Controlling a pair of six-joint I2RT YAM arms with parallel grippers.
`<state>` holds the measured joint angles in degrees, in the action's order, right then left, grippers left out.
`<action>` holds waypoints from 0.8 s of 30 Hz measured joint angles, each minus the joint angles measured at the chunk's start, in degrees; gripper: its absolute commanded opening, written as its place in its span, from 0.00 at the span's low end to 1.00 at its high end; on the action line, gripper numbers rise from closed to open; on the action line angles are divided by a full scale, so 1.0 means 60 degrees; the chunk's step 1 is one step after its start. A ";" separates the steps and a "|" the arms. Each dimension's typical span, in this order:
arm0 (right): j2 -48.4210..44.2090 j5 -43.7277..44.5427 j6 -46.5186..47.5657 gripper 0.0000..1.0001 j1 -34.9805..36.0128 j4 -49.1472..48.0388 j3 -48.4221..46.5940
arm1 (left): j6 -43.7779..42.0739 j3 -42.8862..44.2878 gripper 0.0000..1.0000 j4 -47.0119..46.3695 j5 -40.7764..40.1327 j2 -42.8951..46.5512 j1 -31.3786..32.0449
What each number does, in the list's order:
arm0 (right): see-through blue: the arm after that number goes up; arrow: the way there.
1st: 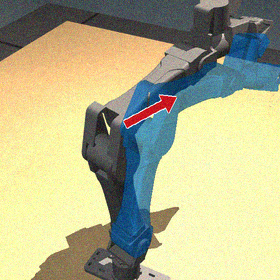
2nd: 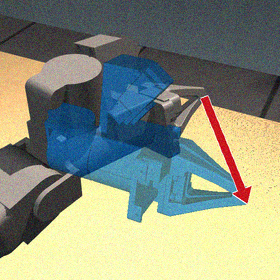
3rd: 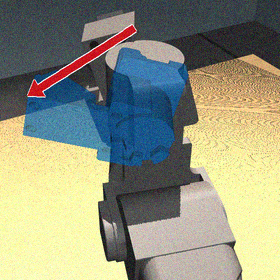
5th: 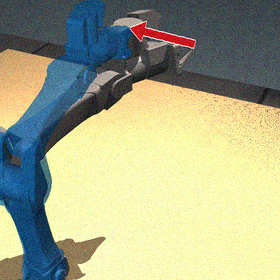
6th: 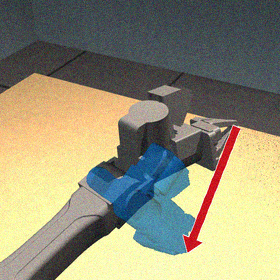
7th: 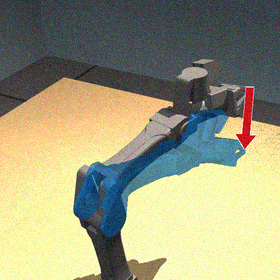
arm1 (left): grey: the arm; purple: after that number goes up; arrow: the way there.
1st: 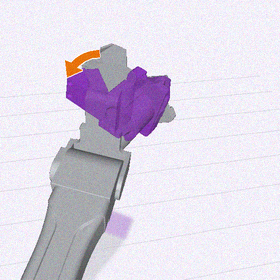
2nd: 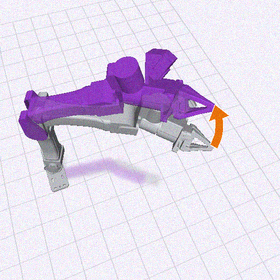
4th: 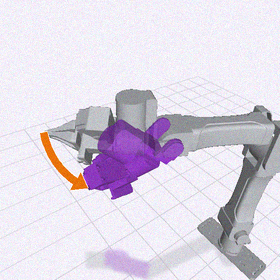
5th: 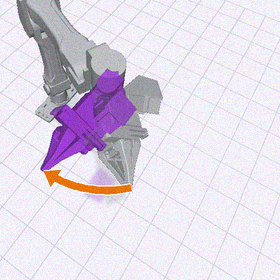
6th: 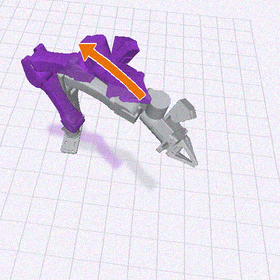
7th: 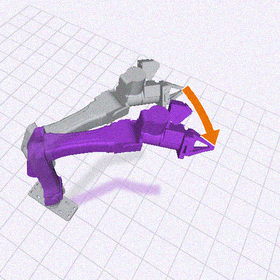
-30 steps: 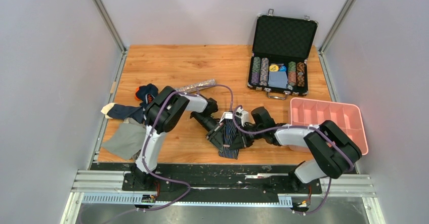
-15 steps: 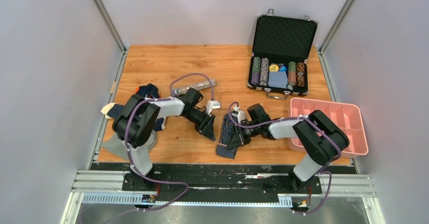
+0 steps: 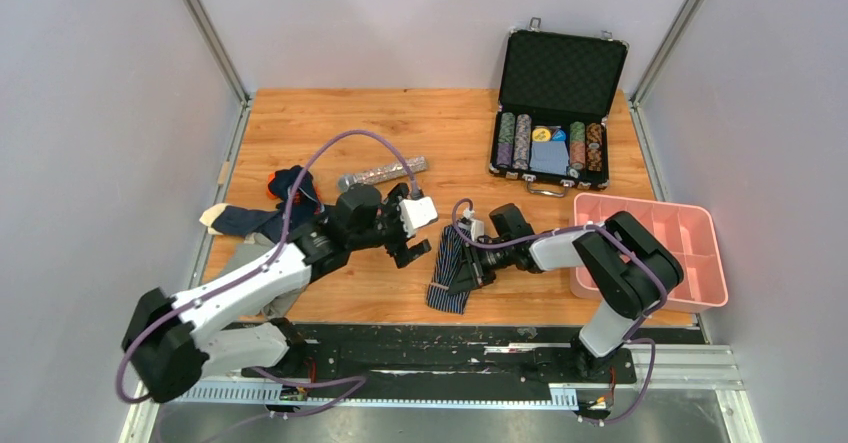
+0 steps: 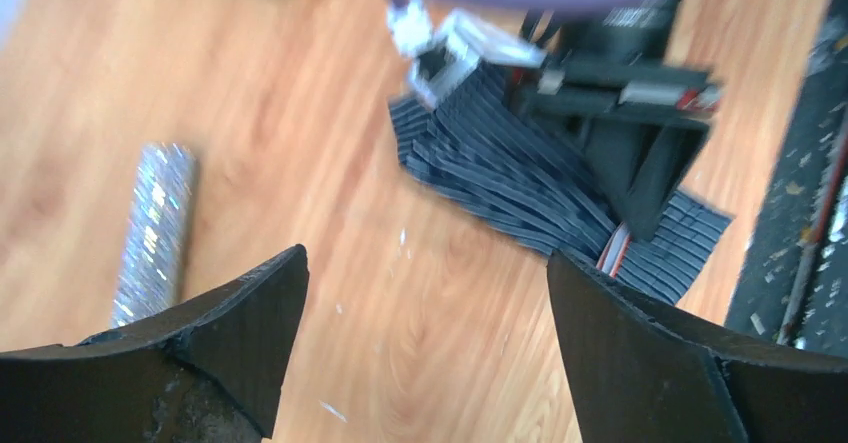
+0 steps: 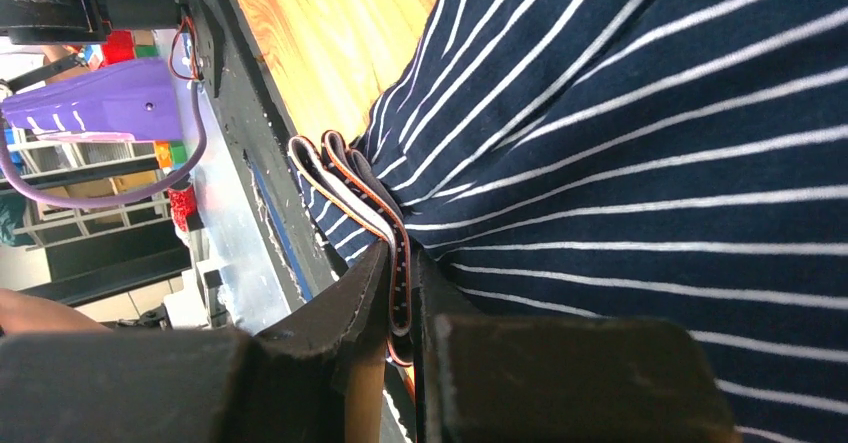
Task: Roll the underwear
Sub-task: Roll the underwear to the center of the board.
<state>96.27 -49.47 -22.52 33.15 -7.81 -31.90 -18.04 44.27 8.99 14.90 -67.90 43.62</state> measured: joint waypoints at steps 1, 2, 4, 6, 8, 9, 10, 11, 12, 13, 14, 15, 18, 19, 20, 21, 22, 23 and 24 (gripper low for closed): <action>0.0029 -0.0040 -0.0011 0.00 -0.0018 0.0000 -0.0011 | -0.0193 -0.0015 1.00 -0.0098 -0.0091 0.0393 0.0164; 0.0051 -0.0073 -0.0022 0.00 -0.0040 -0.0004 -0.0011 | -0.0306 -0.0025 1.00 -0.0240 -0.0018 0.0794 0.0302; 0.0076 -0.0109 -0.0033 0.00 -0.0058 -0.0007 -0.0018 | -0.0382 -0.0011 1.00 -0.0339 0.0466 0.1330 0.0408; 0.0073 -0.0106 -0.0047 0.00 -0.0062 -0.0011 -0.0015 | -0.0288 0.0004 1.00 -0.0310 0.0951 0.1421 0.0590; 0.0066 -0.0102 -0.0062 0.00 -0.0062 -0.0022 -0.0007 | 0.0015 -0.0040 1.00 -0.0153 0.1191 0.1337 0.1038; 0.0047 -0.0095 -0.0062 0.00 -0.0062 -0.0036 0.0004 | 0.0248 -0.0160 1.00 -0.0149 0.1315 0.1326 0.1384; 0.0033 -0.0084 -0.0062 0.00 -0.0058 -0.0036 0.0015 | 0.0474 -0.0324 1.00 -0.0164 0.1432 0.1355 0.1654; 0.0011 -0.0058 -0.0062 0.00 -0.0058 -0.0044 0.0025 | 0.0739 -0.0499 1.00 -0.0153 0.1559 0.1399 0.1891; -0.0004 -0.0040 -0.0066 0.00 -0.0058 -0.0062 0.0044 | 0.1005 -0.0616 1.00 -0.0087 0.1723 0.1424 0.2047; -0.0022 -0.0022 -0.0066 0.00 -0.0058 -0.0087 0.0062 | 0.1300 -0.0659 1.00 0.0029 0.1836 0.1424 0.2116; -0.0026 -0.0015 -0.0066 0.00 -0.0058 -0.0106 0.0069 | 0.1610 -0.0656 0.96 0.0146 0.1982 0.1406 0.2116; -0.0026 -0.0015 -0.0066 0.00 -0.0058 -0.0109 0.0069 | 0.1861 -0.0627 0.93 0.0226 0.2116 0.1402 0.2109; -0.0026 -0.0015 -0.0066 0.00 -0.0058 -0.0109 0.0069 | 0.1738 -0.0532 0.71 0.0379 0.2211 0.1395 0.2106; -0.0026 -0.0015 -0.0066 0.00 -0.0058 -0.0109 0.0069 | 0.1330 -0.0532 0.67 0.0386 0.2113 0.1388 0.2124; -0.0029 -0.0015 -0.0066 0.00 -0.0058 -0.0109 0.0069 | 0.0729 -0.0583 0.64 0.0317 0.1887 0.1366 0.2171; -0.0033 -0.0011 -0.0069 0.00 -0.0058 -0.0109 0.0073 | 0.0233 -0.0674 0.63 0.0204 0.1767 0.1344 0.2186; -0.0033 -0.0011 -0.0069 0.00 -0.0069 -0.0109 0.0073 | -0.0492 -0.0914 0.62 -0.0073 0.1636 0.1333 0.2211; -0.0033 -0.0011 -0.0076 0.00 -0.0106 -0.0106 0.0073 | -0.1166 -0.1224 0.62 -0.0321 0.1566 0.1333 0.2218; -0.0011 -0.0018 -0.0095 0.00 -0.0131 -0.0106 0.0073 | -0.1923 -0.1628 0.62 -0.0568 0.1523 0.1333 0.2229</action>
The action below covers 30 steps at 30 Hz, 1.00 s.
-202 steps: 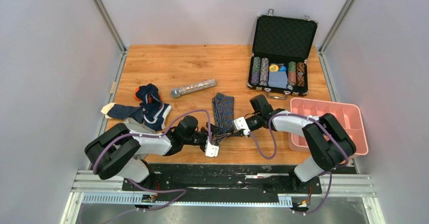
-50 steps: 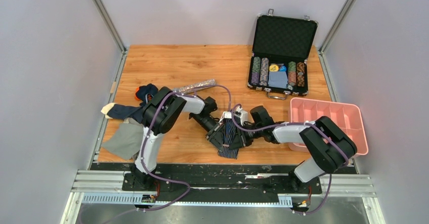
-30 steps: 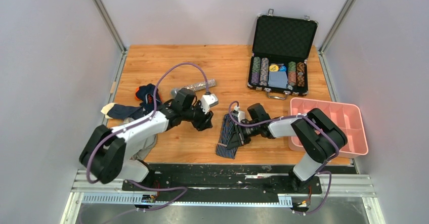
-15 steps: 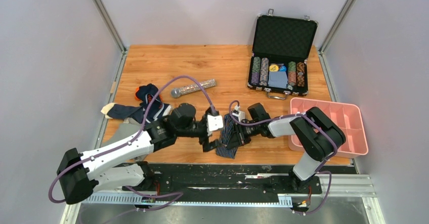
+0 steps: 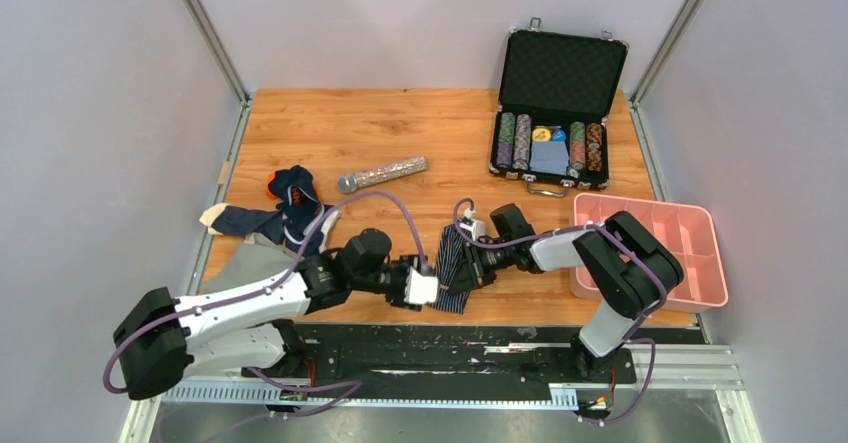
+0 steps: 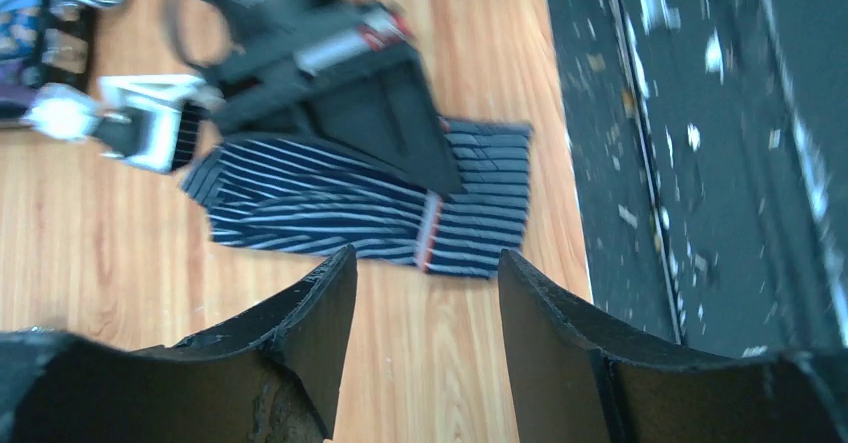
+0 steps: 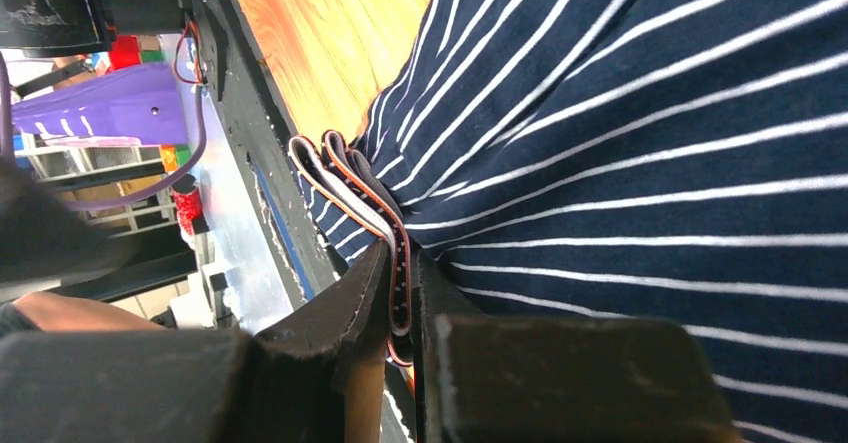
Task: Roll the underwear
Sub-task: Roll the underwear to the center of the board.
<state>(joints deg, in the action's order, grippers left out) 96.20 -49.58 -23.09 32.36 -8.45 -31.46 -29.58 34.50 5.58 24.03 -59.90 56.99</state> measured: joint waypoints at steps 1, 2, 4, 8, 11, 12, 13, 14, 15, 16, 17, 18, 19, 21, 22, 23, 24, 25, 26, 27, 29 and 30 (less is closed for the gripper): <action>0.0044 -0.0040 -0.0040 0.00 -0.0044 0.0004 -0.0018 | -0.0659 -0.0426 0.62 -0.0208 -0.0044 -0.0004 0.0051; 0.0102 -0.0095 -0.0084 0.00 -0.0076 0.0000 -0.0029 | -0.1348 -0.0925 0.62 -0.0448 -0.0087 -0.0007 0.0146; 0.0215 -0.0240 -0.0193 0.00 -0.0153 0.0000 -0.0069 | -0.2382 -0.1778 0.62 -0.0922 -0.0131 -0.0011 0.0408; 0.0270 -0.0284 -0.0372 0.00 -0.0186 -0.0015 -0.0069 | -0.3734 -0.2586 0.62 -0.1647 -0.0310 -0.0357 0.0871; 0.0313 -0.0317 -0.0466 0.00 -0.0215 -0.0036 -0.0069 | -0.4193 -0.2626 0.63 -0.2601 -0.0616 -0.0780 0.1089; 0.0328 -0.0331 -0.0477 0.00 -0.0222 -0.0044 -0.0069 | -0.4273 -0.2626 0.63 -0.2896 -0.0718 -0.0922 0.1133; 0.0335 -0.0335 -0.0495 0.00 -0.0226 -0.0047 -0.0069 | -0.4353 -0.2626 0.63 -0.3158 -0.0827 -0.1075 0.1177; 0.0342 -0.0339 -0.0506 0.00 -0.0229 -0.0051 -0.0069 | -0.4419 -0.2623 0.62 -0.3432 -0.0922 -0.1268 0.1228; 0.0346 -0.0346 -0.0525 0.00 -0.0229 -0.0058 -0.0069 | -0.4492 -0.2623 0.62 -0.3654 -0.1013 -0.1472 0.1271; 0.0353 -0.0350 -0.0535 0.00 -0.0233 -0.0066 -0.0069 | -0.4579 -0.2623 0.62 -0.3861 -0.1096 -0.1705 0.1311; 0.0364 -0.0357 -0.0543 0.00 -0.0233 -0.0069 -0.0073 | -0.4637 -0.2623 0.61 -0.4003 -0.1133 -0.1880 0.1322; 0.0379 -0.0368 -0.0554 0.00 -0.0240 -0.0069 -0.0076 | -0.4732 -0.2626 0.61 -0.4153 -0.1173 -0.2058 0.1326; 0.0390 -0.0375 -0.0572 0.00 -0.0240 -0.0069 -0.0080 | -0.4801 -0.2626 0.59 -0.4248 -0.1184 -0.2160 0.1330; 0.0441 -0.0423 -0.0583 0.00 -0.0251 -0.0062 -0.0106 | -0.4951 -0.2626 0.56 -0.4368 -0.1166 -0.2262 0.1330; 0.0477 -0.0455 -0.0601 0.00 -0.0262 -0.0040 -0.0131 | -0.5013 -0.2630 0.55 -0.4382 -0.1151 -0.2273 0.1330; 0.0528 -0.0514 -0.0616 0.00 -0.0280 -0.0029 -0.0157 | -0.5085 -0.2630 0.51 -0.4390 -0.1107 -0.2280 0.1330; 0.0554 -0.0546 -0.0634 0.00 -0.0284 -0.0025 -0.0160 | -0.5162 -0.2630 0.49 -0.4393 -0.1078 -0.2306 0.1341; 0.0572 -0.0576 -0.0645 0.00 -0.0284 -0.0029 -0.0164 | -0.5220 -0.2630 0.45 -0.4397 -0.1060 -0.2342 0.1344; 0.0572 -0.0579 -0.0648 0.00 -0.0284 -0.0033 -0.0164 | -0.5311 -0.2626 0.44 -0.4401 -0.1049 -0.2415 0.1355; 0.0572 -0.0576 -0.0645 0.00 -0.0284 -0.0033 -0.0164 | -0.5380 -0.2626 0.41 -0.4401 -0.1042 -0.2499 0.1362; 0.0568 -0.0576 -0.0648 0.00 -0.0284 -0.0033 -0.0164 | -0.5544 -0.2626 0.40 -0.4397 -0.1035 -0.2710 0.1370; 0.0568 -0.0576 -0.0648 0.00 -0.0288 -0.0033 -0.0164 | -0.5646 -0.2623 0.40 -0.4397 -0.1031 -0.2816 0.1373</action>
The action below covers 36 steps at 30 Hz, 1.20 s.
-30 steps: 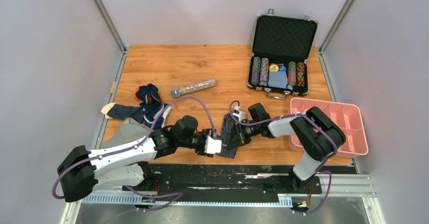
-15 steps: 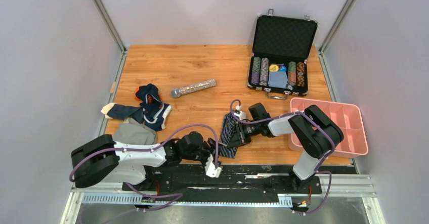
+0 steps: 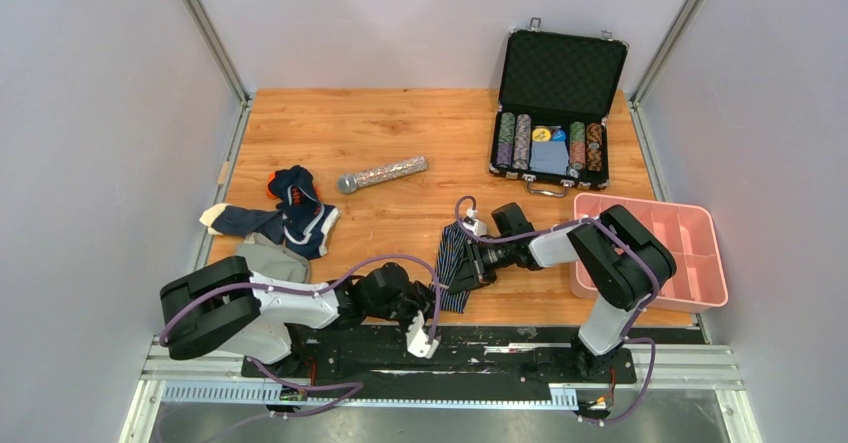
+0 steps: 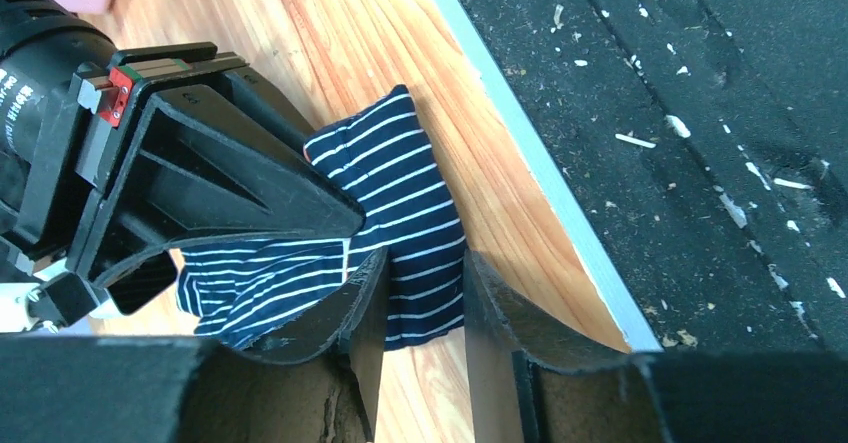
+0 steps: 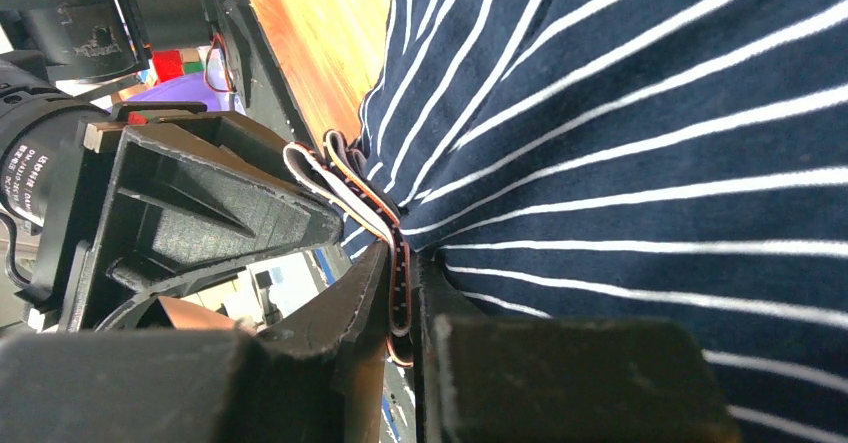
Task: Roll the underwear
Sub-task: Roll the underwear to the center of the board.
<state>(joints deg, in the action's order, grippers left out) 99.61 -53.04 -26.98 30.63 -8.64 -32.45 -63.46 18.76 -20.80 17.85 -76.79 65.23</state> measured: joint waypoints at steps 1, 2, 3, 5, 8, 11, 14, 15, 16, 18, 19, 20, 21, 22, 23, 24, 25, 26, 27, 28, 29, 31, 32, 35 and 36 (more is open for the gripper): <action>0.0000 0.0000 0.0000 0.00 -0.0011 0.0000 0.0000 | -0.0102 0.0011 0.41 -0.0033 0.0007 -0.0109 0.0004; 0.0000 0.0000 0.0000 0.00 -0.0015 0.0000 0.0000 | -0.0178 0.0029 0.44 -0.0066 0.0007 -0.0157 0.0004; 0.0000 0.0000 0.0000 0.00 -0.0015 0.0000 0.0000 | -0.0237 0.0036 0.46 -0.0095 0.0007 -0.0189 0.0007; 0.0000 0.0000 0.0000 0.00 -0.0015 0.0000 0.0000 | -0.0321 0.0062 0.49 -0.0175 0.0007 -0.0244 0.0007; 0.0000 0.0000 0.0000 0.00 -0.0029 0.0000 0.0000 | -0.0430 0.0073 0.50 -0.0273 0.0000 -0.0280 0.0007; 0.0000 0.0000 0.0000 0.00 -0.0036 0.0000 0.0000 | -0.0499 0.0076 0.51 -0.0208 0.0007 -0.0237 0.0007; 0.0000 0.0000 0.0000 0.00 -0.0040 0.0000 0.0000 | -0.0594 0.0062 0.54 0.0361 0.0091 0.0146 0.0007; 0.0000 -0.0004 -0.0004 0.00 -0.0044 0.0000 0.0000 | -0.0594 0.0040 0.55 0.0550 0.0142 0.0291 0.0007; 0.0000 0.0000 -0.0004 0.00 -0.0047 0.0000 0.0000 | -0.0586 -0.0036 0.56 0.0823 0.0219 0.0554 0.0007; 0.0000 0.0000 -0.0004 0.00 -0.0047 0.0000 0.0000 | -0.0550 -0.0226 0.56 0.1191 0.0386 0.1031 0.0007; 0.0000 0.0000 -0.0004 0.00 -0.0047 0.0000 0.0000 | -0.0514 -0.0317 0.57 0.1257 0.0430 0.1169 0.0015; 0.0000 0.0000 -0.0004 0.00 -0.0047 0.0004 0.0000 | -0.0459 -0.0357 0.57 0.1235 0.0419 0.1209 0.0044; 0.0000 0.0000 -0.0004 0.00 -0.0047 0.0000 0.0000 | -0.0368 -0.0361 0.58 0.1122 0.0346 0.1137 0.0095; 0.0000 0.0000 -0.0004 0.00 -0.0047 0.0000 0.0000 | -0.0288 -0.0346 0.58 0.0914 0.0244 0.0994 0.0160; 0.0000 0.0000 -0.0004 0.00 -0.0051 0.0000 0.0000 | -0.0197 -0.0310 0.59 0.0678 0.0113 0.0798 0.0215; 0.0000 0.0000 -0.0004 0.00 -0.0051 0.0000 0.0000 | -0.0124 -0.0237 0.59 0.0401 -0.0033 0.0576 0.0262; 0.0000 0.0000 -0.0004 0.00 -0.0051 0.0000 0.0000 | -0.0051 -0.0135 0.60 0.0029 -0.0222 0.0240 0.0291; 0.0000 0.0000 -0.0004 0.00 -0.0047 0.0000 0.0000 | -0.0007 -0.0058 0.59 -0.0244 -0.0375 0.0011 0.0310; 0.0000 0.0000 -0.0004 0.00 -0.0051 0.0004 0.0000 | 0.0033 -0.0004 0.57 -0.0557 -0.0550 -0.0233 0.0324; 0.0000 0.0000 -0.0004 0.00 -0.0051 0.0000 0.0000 | 0.0047 0.0029 0.55 -0.0809 -0.0681 -0.0415 0.0324; 0.0000 0.0000 -0.0004 0.00 -0.0051 0.0004 0.0000 | 0.0080 0.0069 0.52 -0.0991 -0.0794 -0.0579 0.0331; 0.0004 -0.0004 -0.0004 0.00 -0.0051 0.0004 0.0000 | 0.0102 0.0120 0.47 -0.1184 -0.0940 -0.0798 0.0375; 0.0004 0.0000 -0.0004 0.00 -0.0051 0.0004 0.0000 | 0.0102 0.0131 0.43 -0.1220 -0.0987 -0.0867 0.0390; 0.0004 -0.0004 -0.0007 0.00 -0.0055 0.0004 0.0000 | 0.0098 0.0131 0.32 -0.1096 -0.1042 -0.0889 0.0437; 0.0004 -0.0004 -0.0011 0.00 -0.0058 0.0007 0.0000 | 0.0109 0.0138 0.27 -0.1002 -0.1045 -0.0867 0.0441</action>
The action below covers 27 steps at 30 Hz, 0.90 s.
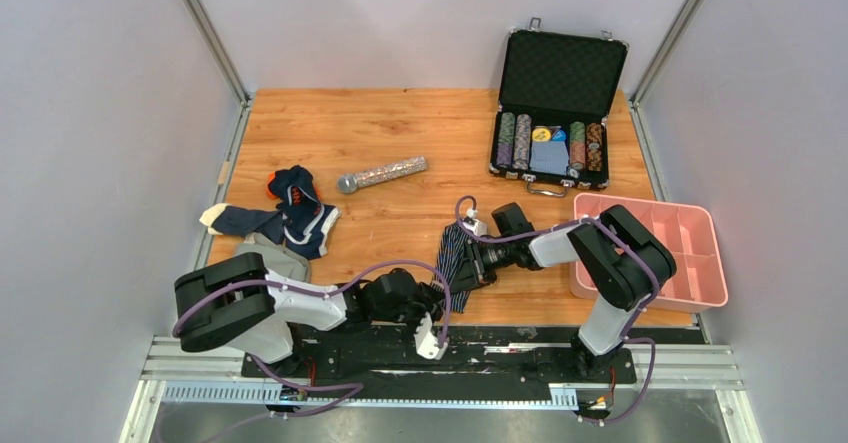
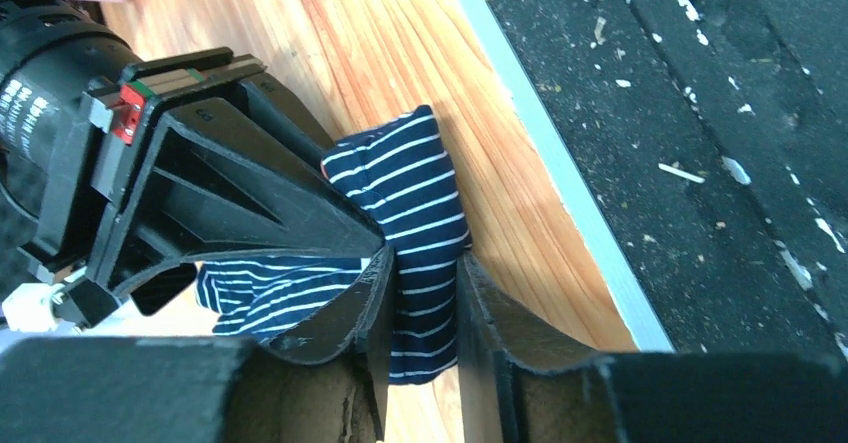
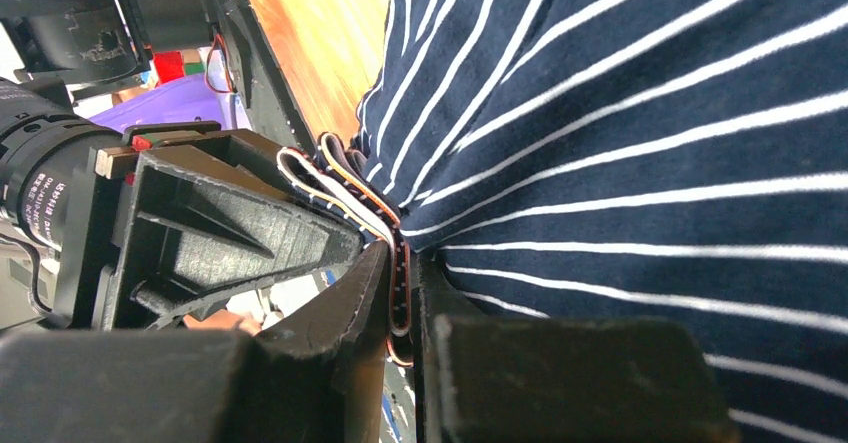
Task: Roll the underwear
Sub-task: Roll the underwear to the center of the board.
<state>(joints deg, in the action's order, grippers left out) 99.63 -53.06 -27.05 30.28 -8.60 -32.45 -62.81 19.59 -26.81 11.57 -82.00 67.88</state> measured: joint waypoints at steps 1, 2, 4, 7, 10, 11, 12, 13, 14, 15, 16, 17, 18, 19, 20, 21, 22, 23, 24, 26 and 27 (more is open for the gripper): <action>-0.0004 0.0004 -0.0007 0.00 0.0004 0.0000 0.0000 | -0.0004 0.0004 0.24 0.0095 -0.0004 0.0040 0.0004; -0.0007 0.0007 -0.0015 0.00 0.0004 0.0000 0.0004 | 0.0015 0.0026 0.18 0.0244 0.0004 0.0106 0.0000; -0.0007 0.0007 -0.0022 0.00 0.0004 0.0000 0.0004 | 0.0040 0.0051 0.12 0.0565 0.0015 0.0306 -0.0004; -0.0011 0.0015 -0.0026 0.00 0.0022 -0.0004 0.0004 | 0.0117 0.0157 0.03 0.0933 0.0051 0.0433 -0.0004; -0.0029 0.0025 -0.0022 0.08 0.0018 0.0011 0.0004 | 0.0233 0.0492 0.00 0.1337 0.0055 0.0186 -0.0004; -0.0084 0.0066 -0.0011 0.20 0.0018 0.0051 0.0004 | 0.0270 0.0641 0.00 0.1486 0.0058 0.0091 -0.0004; -0.0178 0.0127 0.0040 0.27 -0.0015 0.0146 0.0004 | 0.0306 0.0845 0.00 0.1694 0.0087 -0.0022 -0.0004; -0.0317 0.0215 0.0160 0.31 -0.0087 0.0331 -0.0011 | 0.0339 0.1067 0.00 0.1912 0.0102 -0.0131 -0.0018; -0.0495 0.0226 0.0393 0.34 -0.0200 0.0750 -0.0142 | 0.0350 0.1300 0.00 0.2120 0.0171 -0.0262 -0.0051; -0.0561 0.0255 0.0492 0.36 -0.0324 0.0911 -0.0233 | 0.0372 0.1483 0.00 0.2273 0.0244 -0.0364 -0.0087; -0.0678 0.0259 0.0754 0.38 -0.0546 0.1515 -0.0543 | 0.0390 0.1734 0.00 0.2616 0.0386 -0.0459 -0.0164; -0.0823 0.0372 0.1009 0.40 -0.0805 0.1978 -0.0882 | 0.0412 0.1840 0.00 0.2765 0.0452 -0.0477 -0.0193; -0.1031 0.0433 0.1235 0.43 -0.1049 0.2310 -0.1177 | 0.0444 0.2153 0.00 0.3275 0.0703 -0.0543 -0.0302; -0.1381 0.0510 0.1475 0.46 -0.1344 0.2601 -0.1475 | 0.0448 0.2412 0.00 0.3694 0.0954 -0.0616 -0.0433; -0.1912 0.0586 0.1741 0.48 -0.1636 0.2801 -0.1683 | 0.0463 0.2703 0.00 0.4127 0.1209 -0.0718 -0.0568; -0.2648 0.0678 0.2040 0.50 -0.1963 0.2976 -0.1825 | 0.0470 0.3042 0.00 0.4605 0.1497 -0.0856 -0.0721; -0.3399 0.0747 0.2324 0.51 -0.2233 0.3118 -0.1931 | 0.0477 0.3333 0.00 0.4980 0.1745 -0.0994 -0.0849; -0.4368 0.0929 0.2761 0.53 -0.2575 0.3300 -0.2095 | 0.0452 0.3741 0.00 0.5523 0.2087 -0.1198 -0.1035; -0.5166 0.1133 0.3180 0.53 -0.2830 0.3442 -0.2269 | 0.0412 0.4054 0.00 0.5934 0.2361 -0.1384 -0.1177; -0.6819 0.1606 0.4240 0.53 -0.3155 0.3646 -0.2670 | 0.0302 0.4951 0.00 0.7071 0.3100 -0.1931 -0.1537; -0.7573 0.1763 0.4776 0.53 -0.3166 0.3705 -0.2772 | 0.0255 0.5388 0.00 0.7603 0.3461 -0.2237 -0.1719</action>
<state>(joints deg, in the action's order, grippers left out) 54.19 -42.48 1.61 11.29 13.63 -49.08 -61.28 51.92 18.81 32.34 -95.42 57.56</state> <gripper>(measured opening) 0.528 0.027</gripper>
